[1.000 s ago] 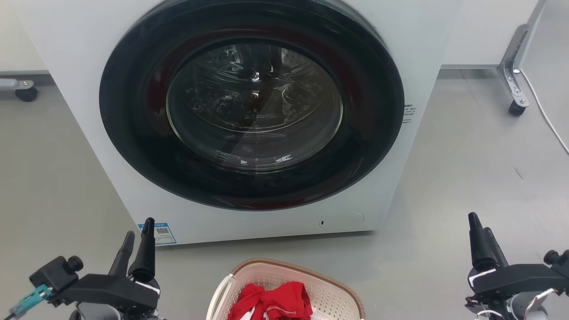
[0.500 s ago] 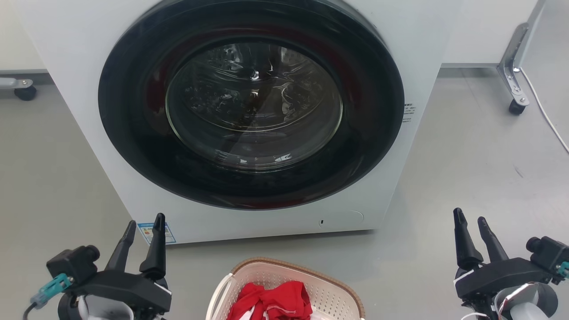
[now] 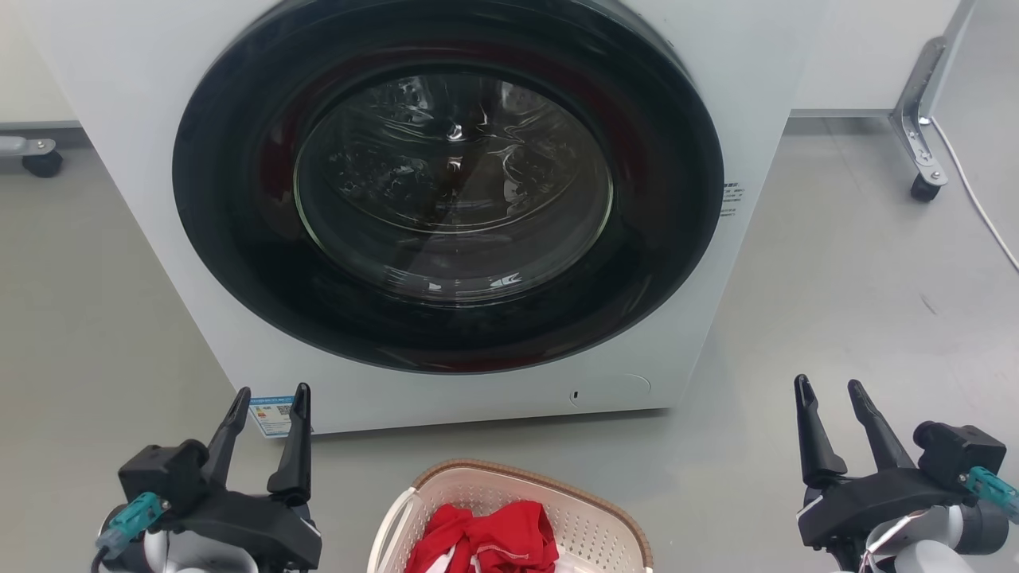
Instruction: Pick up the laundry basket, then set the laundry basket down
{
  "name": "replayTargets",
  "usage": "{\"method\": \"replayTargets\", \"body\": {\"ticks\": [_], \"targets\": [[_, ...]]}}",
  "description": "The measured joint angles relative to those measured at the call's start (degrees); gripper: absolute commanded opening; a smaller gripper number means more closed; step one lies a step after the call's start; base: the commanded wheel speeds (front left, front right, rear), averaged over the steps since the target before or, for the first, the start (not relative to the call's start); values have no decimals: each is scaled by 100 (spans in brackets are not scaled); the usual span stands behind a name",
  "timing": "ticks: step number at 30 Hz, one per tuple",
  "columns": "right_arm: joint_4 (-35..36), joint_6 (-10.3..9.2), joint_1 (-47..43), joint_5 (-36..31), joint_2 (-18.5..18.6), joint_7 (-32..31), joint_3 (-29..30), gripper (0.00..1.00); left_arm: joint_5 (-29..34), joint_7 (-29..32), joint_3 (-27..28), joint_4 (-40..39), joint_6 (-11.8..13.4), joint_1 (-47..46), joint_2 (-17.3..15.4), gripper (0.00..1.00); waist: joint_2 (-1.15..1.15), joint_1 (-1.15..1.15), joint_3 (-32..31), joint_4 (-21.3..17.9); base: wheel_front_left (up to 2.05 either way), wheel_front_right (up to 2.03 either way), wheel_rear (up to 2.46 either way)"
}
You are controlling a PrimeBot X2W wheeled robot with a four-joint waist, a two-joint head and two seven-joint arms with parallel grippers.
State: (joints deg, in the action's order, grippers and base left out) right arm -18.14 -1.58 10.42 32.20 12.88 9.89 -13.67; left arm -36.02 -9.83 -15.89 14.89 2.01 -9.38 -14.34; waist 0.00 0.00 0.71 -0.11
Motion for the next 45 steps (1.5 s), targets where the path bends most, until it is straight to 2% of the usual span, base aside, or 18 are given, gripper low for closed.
{"method": "replayTargets", "body": {"ticks": [21, 45], "targets": [[-10, -145, 179, -1446, 132, 439, -405, 100, 1102, -447, -337, 145, 255, -116, -104, 100, 0, 0, 67, -1, 0, 0, 0], [-38, -8, 185, -1425, 105, 441, -269, 100, 1082, -447, -334, 302, 253, -190, -94, 100, 0, 0, 80, 6, 0, 0, 0]]}}
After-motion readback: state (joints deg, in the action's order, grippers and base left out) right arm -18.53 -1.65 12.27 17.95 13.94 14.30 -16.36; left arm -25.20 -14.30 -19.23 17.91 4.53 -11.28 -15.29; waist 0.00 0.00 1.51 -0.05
